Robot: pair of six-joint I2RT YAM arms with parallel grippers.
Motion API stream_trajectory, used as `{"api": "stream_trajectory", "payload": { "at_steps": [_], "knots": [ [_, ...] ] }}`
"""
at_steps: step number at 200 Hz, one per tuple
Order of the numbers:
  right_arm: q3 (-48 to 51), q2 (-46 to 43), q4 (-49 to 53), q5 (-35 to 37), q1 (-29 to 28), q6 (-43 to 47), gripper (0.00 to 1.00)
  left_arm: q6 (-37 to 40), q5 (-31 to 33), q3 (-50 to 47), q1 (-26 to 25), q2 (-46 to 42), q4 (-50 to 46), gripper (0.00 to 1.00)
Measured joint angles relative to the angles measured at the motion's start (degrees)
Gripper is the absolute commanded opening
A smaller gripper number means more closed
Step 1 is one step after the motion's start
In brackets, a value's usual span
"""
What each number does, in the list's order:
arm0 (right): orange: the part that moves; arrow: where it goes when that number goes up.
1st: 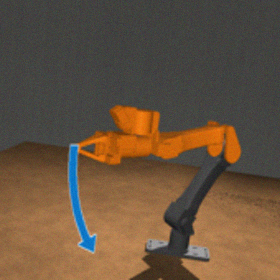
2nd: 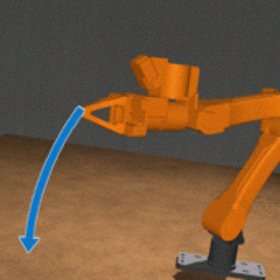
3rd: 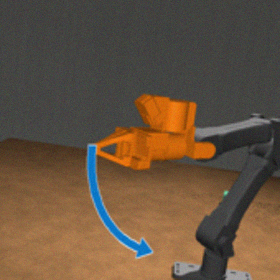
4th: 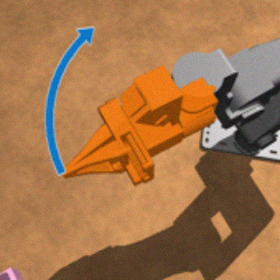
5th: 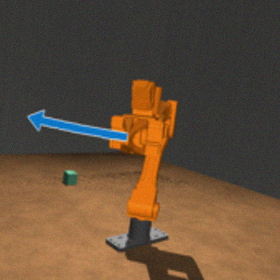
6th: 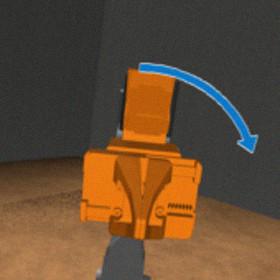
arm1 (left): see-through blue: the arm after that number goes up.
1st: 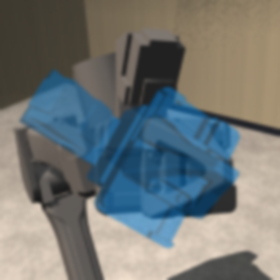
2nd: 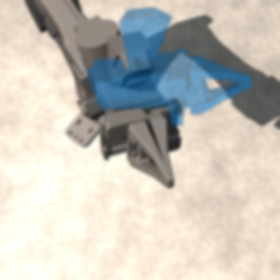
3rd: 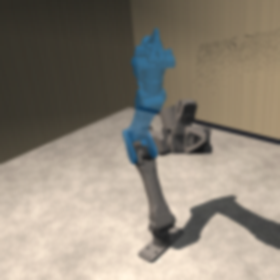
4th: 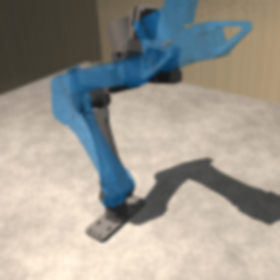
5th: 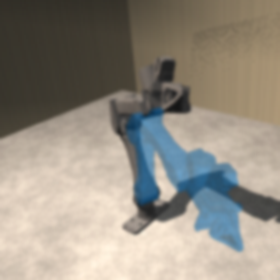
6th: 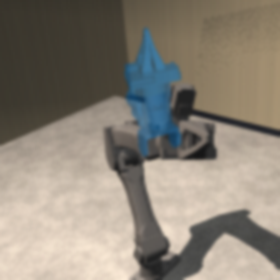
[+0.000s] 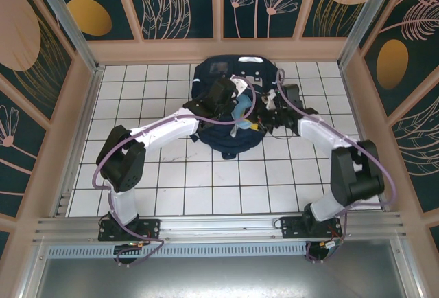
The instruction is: Pack the student bag
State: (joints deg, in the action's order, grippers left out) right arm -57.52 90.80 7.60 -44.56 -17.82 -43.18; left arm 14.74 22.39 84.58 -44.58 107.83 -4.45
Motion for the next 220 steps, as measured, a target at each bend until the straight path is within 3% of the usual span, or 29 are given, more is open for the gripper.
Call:
{"api": "stream_trajectory", "payload": {
  "at_steps": [29, 63, 101, 133, 152, 186, 220],
  "knots": [
    [-3.89, 5.99, -2.67, 2.82, -0.92, -2.73, 0.43, -0.02, -0.02, 0.00, 0.33, -0.13, 0.39, 0.06],
    [-4.92, 5.97, -3.85, 6.91, -1.55, -4.37, 0.72, -0.02, -0.13, 0.00, 0.31, -0.17, 0.42, 0.06],
    [-2.99, -0.44, -3.72, 11.69, -1.66, -3.13, 0.75, -0.46, 0.00, 0.02, 0.22, -0.17, 0.39, 0.06],
    [4.20, -10.23, -2.99, 16.70, -1.62, -2.54, 0.69, -1.05, 0.22, 0.09, 0.22, -0.17, 0.37, 0.06],
    [8.39, -14.08, -2.67, 17.55, -1.68, -2.84, 0.56, -1.33, 0.17, 0.13, 0.22, -0.17, 0.35, 0.06],
    [10.40, -14.78, -3.65, 18.18, -4.48, -4.72, 0.35, -1.70, 0.15, 0.42, 0.22, -0.17, 0.09, 0.06],
    [10.43, -12.96, -8.17, 18.82, -8.92, -7.32, 0.27, -1.97, 0.15, 0.55, 0.22, -0.17, -0.17, 0.05]
  ]
}}
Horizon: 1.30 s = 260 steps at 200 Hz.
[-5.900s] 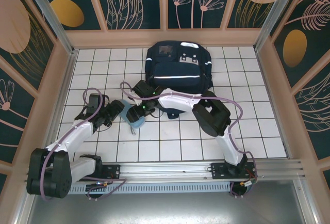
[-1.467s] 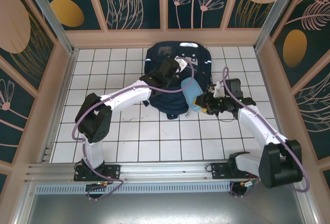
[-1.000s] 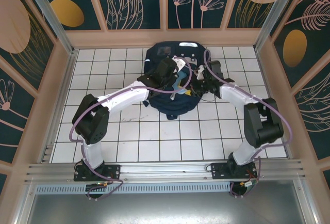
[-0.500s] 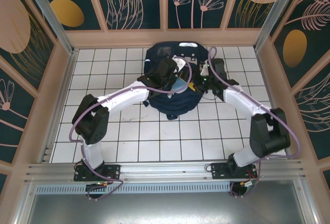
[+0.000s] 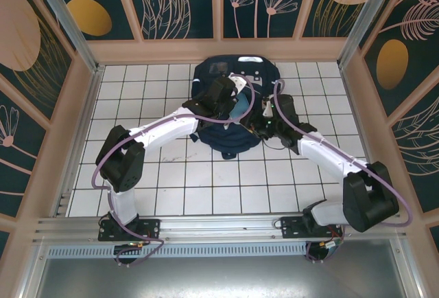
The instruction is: Pack the student bag
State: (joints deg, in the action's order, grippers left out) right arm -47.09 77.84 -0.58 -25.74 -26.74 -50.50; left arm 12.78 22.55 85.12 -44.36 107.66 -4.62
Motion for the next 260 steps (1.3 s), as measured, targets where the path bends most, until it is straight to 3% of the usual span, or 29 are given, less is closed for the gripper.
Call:
{"api": "stream_trajectory", "payload": {
  "at_steps": [47, 134, 184, 260],
  "knots": [
    [0.00, 4.50, -2.10, 3.41, 0.09, -1.22, 0.25, -0.31, -0.04, 0.07, 0.00, 0.00, -0.13, 0.05],
    [-4.79, 10.45, -1.36, 7.48, 3.52, 4.81, 0.21, -0.87, -1.03, 0.07, 0.87, 0.00, -0.09, 0.05],
    [-5.29, 10.49, -2.69, 12.74, 5.11, 4.79, 0.27, -1.31, -0.90, 0.04, 0.96, 0.00, -0.35, 0.05],
    [-5.25, 10.58, -9.73, 13.00, 8.35, 4.00, 0.31, -1.49, -1.51, 0.04, 0.96, 0.00, -0.94, 0.04]
  ]
}}
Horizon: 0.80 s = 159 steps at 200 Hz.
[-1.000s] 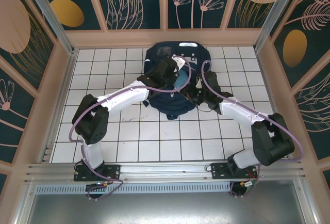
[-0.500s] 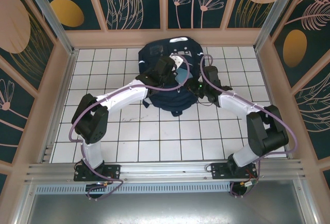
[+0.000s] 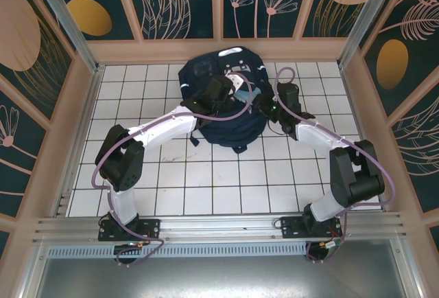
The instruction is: Pack the student bag
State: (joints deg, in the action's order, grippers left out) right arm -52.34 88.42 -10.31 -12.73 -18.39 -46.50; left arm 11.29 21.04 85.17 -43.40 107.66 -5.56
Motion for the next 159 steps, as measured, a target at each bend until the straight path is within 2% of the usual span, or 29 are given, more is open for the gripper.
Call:
{"api": "stream_trajectory", "payload": {
  "at_steps": [31, 75, 107, 159],
  "knots": [
    [-0.02, 1.57, -3.76, -1.42, 1.11, -0.31, 0.30, 0.02, -1.11, 0.00, 0.07, 0.00, -0.28, 0.04],
    [-1.62, 5.22, -5.49, -4.28, 1.70, 0.22, 0.17, 0.00, -1.95, -0.11, 0.22, 0.00, -0.76, 0.04],
    [-2.36, 7.63, -8.92, -8.39, 2.21, 0.11, 0.17, 0.00, -1.95, -0.11, 0.37, 0.00, -1.03, 0.04],
    [-2.36, 10.38, -15.93, -9.68, 2.14, -2.25, 0.18, -0.04, -1.90, -0.11, 0.39, -0.02, -1.14, 0.04]
  ]
}}
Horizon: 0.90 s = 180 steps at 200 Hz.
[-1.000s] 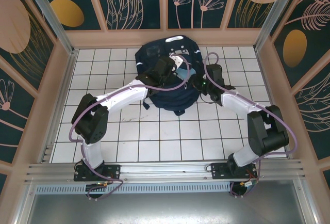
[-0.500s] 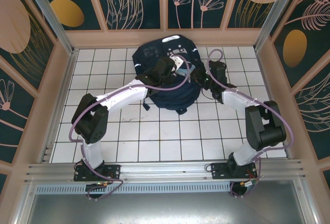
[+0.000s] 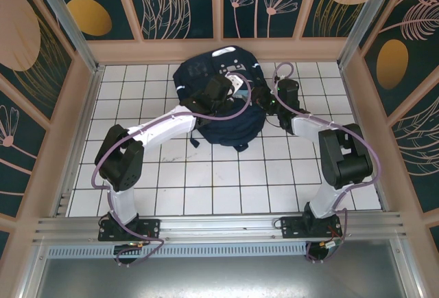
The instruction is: Pack the student bag
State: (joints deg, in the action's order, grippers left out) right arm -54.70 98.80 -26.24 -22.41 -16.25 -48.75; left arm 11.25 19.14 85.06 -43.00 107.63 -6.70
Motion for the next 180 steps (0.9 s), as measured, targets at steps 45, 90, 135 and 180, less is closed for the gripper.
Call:
{"api": "stream_trajectory", "payload": {
  "at_steps": [45, 90, 135, 180],
  "knots": [
    [-1.68, 1.38, -0.85, 0.28, -0.02, -0.92, 0.19, -0.24, -0.04, 0.00, 0.35, -0.02, -0.02, 0.04],
    [-3.52, 4.22, -3.13, 1.36, -0.22, -3.98, 0.18, -0.68, -0.11, 0.00, 0.59, -0.02, -0.04, 0.04],
    [-3.54, 4.81, -4.35, 3.21, -0.42, -9.33, 0.37, -1.99, 0.09, 0.04, 0.59, -0.02, -0.44, 0.04],
    [3.39, -5.38, -1.46, 6.49, 0.98, -10.34, 0.50, -3.19, -0.11, 0.98, 0.44, 0.00, -1.60, 0.04]
  ]
}}
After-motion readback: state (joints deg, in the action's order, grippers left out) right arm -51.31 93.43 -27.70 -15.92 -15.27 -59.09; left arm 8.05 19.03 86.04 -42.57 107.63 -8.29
